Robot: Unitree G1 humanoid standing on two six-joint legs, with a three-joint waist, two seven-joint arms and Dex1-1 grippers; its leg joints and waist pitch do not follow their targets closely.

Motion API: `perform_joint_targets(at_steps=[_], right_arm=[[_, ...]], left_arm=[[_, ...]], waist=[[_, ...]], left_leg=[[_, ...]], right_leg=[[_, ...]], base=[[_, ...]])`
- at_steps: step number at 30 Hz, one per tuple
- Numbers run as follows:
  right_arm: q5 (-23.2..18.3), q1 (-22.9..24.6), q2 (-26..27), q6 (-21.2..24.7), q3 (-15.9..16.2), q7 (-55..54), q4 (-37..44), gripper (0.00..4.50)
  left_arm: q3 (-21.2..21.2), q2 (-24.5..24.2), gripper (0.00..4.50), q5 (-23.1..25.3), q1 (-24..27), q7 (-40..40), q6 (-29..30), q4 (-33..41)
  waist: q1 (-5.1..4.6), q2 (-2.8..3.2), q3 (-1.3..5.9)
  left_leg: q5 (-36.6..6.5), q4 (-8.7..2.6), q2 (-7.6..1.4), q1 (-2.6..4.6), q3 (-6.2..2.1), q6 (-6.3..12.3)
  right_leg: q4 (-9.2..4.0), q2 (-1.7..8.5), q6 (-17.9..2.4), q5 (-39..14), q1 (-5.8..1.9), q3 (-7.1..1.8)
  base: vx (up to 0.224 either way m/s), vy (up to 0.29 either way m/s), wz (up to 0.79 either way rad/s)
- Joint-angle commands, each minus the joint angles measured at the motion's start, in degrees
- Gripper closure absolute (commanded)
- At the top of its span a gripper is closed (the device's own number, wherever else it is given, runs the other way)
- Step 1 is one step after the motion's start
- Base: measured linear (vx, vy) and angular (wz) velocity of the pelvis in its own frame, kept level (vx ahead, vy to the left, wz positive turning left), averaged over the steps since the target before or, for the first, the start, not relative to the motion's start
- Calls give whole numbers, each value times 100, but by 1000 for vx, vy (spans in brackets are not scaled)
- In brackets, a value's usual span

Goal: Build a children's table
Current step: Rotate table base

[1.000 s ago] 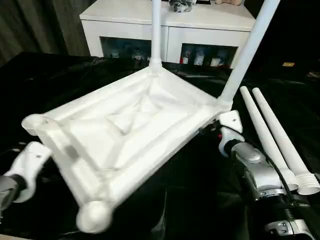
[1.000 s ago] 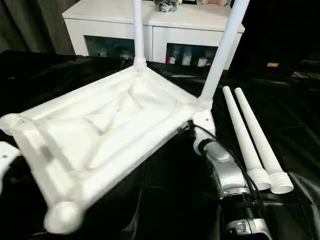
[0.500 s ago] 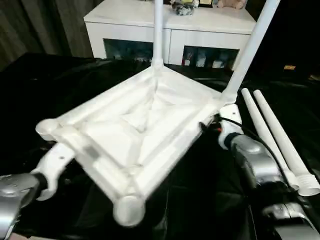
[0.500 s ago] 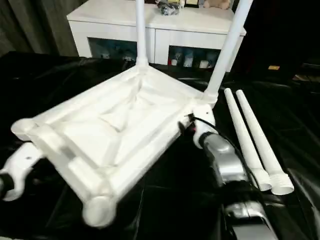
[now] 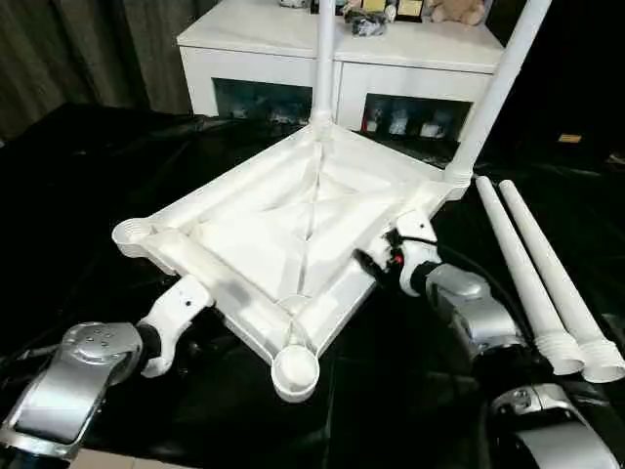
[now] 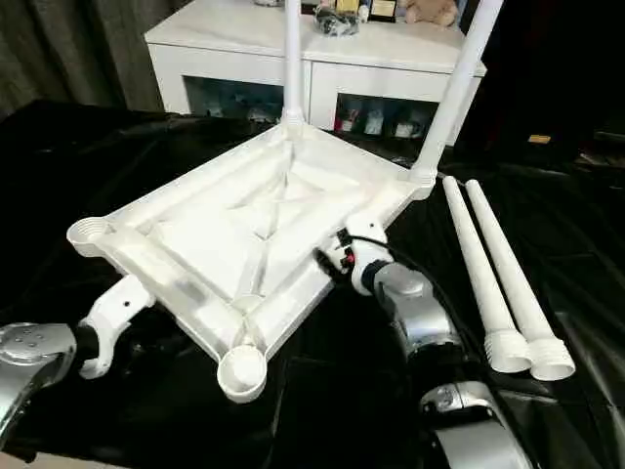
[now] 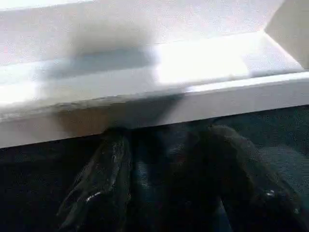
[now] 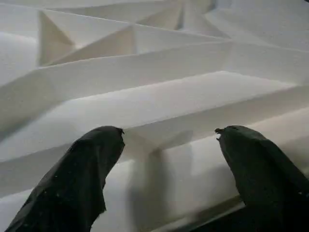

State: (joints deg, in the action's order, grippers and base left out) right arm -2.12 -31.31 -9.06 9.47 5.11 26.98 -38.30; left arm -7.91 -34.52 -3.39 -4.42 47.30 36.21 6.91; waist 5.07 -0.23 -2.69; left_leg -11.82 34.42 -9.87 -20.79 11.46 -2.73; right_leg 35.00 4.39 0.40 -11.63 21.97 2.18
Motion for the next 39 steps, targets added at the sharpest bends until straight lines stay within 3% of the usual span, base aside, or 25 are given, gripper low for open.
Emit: perform_joint_targets(at_steps=[1,5,8,12,13,14,17,18,19,21,23,25,27,28,29,31,39], right_arm=[[-95,103,180,-38,336,362,285,64],[-196,257,85,-115,304,581,661,64],[-513,537,-210,-45,158,1039,1589,64],[-653,638,-435,13,46,1258,2027,64],[-661,651,-545,2,16,1327,2120,64],[-661,657,-642,-2,4,1405,2182,64],[-505,753,-1098,-28,126,1795,2430,64],[-473,791,-1236,-33,173,1937,2511,64],[-464,838,-1388,-17,212,2087,2612,64],[-475,920,-1645,27,274,2360,2796,64],[-505,996,-1869,84,325,2608,2963,64],[-564,1082,-2102,183,364,2843,3145,64],[-606,1174,-2324,265,407,3047,3326,64],[-607,1194,-2361,283,417,3070,3369,64],[-624,1216,-2409,328,426,3129,3428,64],[-659,1260,-2493,447,453,3229,3568,64],[-763,1458,-2731,753,578,3533,4071,64]], left_arm=[[-363,187,186,-196,-175,155,-267,156],[-156,101,186,-289,-168,262,-440,241],[334,-211,151,-733,-298,704,-282,465],[448,-514,125,-805,-499,1000,-340,432],[424,-611,109,-770,-633,1103,-449,341],[378,-672,104,-700,-765,1163,-585,222],[-7,-901,74,-390,-1281,1524,-1049,-289],[-134,-949,74,-322,-1400,1645,-1174,-424],[-289,-989,66,-193,-1529,1735,-1401,-600],[-553,-1054,53,49,-1713,1915,-1763,-862],[-762,-1123,31,204,-1841,2153,-1956,-1020],[-971,-1178,22,377,-1990,2359,-2206,-1222],[-1148,-1198,22,483,-2129,2572,-2501,-1435],[-1180,-1204,22,487,-2149,2628,-2561,-1477],[-1249,-1194,22,554,-2210,2660,-2726,-1600],[-1441,-1152,22,720,-2326,2754,-3062,-1840],[-1630,-1182,22,853,-2618,3129,-3503,-2334]], waist=[[-77,77,212],[-72,71,212],[-48,88,222],[-43,79,197],[-25,176,193],[-42,136,192],[-42,115,224],[-36,164,243],[-46,150,274],[-38,184,294],[-51,184,348],[-43,211,404],[-18,209,448],[-24,225,450],[-25,232,448],[-9,278,421],[-46,285,318]], left_leg=[[-2353,-572,-332,182,-223,-373],[-2511,-582,-335,185,-250,-379],[-2433,-587,-350,172,-245,-345],[-2347,-601,-339,172,-216,-356],[-2399,-600,-324,169,-241,-390],[-2434,-605,-325,175,-231,-392],[-2078,-590,-316,146,-226,-354],[-1905,-582,-310,123,-230,-339],[-1646,-554,-311,117,-212,-320],[-1296,-524,-299,61,-215,-177],[-845,-461,-294,46,-207,-53],[-131,-357,-268,30,-186,207],[184,-285,-245,37,-165,416],[288,-274,-252,4,-168,514],[283,-269,-262,2,-166,546],[-114,-284,-293,17,-165,605],[-1301,-427,-342,62,-185,67]], right_leg=[[-557,384,-802,-2545,28,-254],[-587,401,-718,-2766,37,-254],[-566,397,-751,-2577,49,-266],[-533,358,-808,-2381,53,-261],[-536,386,-797,-2498,38,-264],[-567,372,-764,-2541,38,-255],[-506,362,-817,-2017,-8,-262],[-489,361,-852,-1796,-54,-249],[-420,359,-968,-1311,-81,-251],[-383,372,-1081,-890,-142,-244],[-290,359,-1276,-138,-186,-228],[-177,312,-1532,1067,-212,-204],[-112,294,-1692,1728,-221,-194],[-83,311,-1778,1967,-228,-186],[-78,316,-1810,1984,-222,-180],[-141,335,-1839,1428,-206,-173],[-307,390,-1568,-692,-196,-219]], base=[[0,0,0],[0,0,0],[0,0,0],[0,0,0],[0,0,0],[0,0,0],[0,0,0],[0,0,0],[0,0,0],[59,2,-6],[78,-4,-5],[78,-4,-4],[68,0,-1],[0,0,0],[0,0,0],[0,0,0],[0,0,0]])
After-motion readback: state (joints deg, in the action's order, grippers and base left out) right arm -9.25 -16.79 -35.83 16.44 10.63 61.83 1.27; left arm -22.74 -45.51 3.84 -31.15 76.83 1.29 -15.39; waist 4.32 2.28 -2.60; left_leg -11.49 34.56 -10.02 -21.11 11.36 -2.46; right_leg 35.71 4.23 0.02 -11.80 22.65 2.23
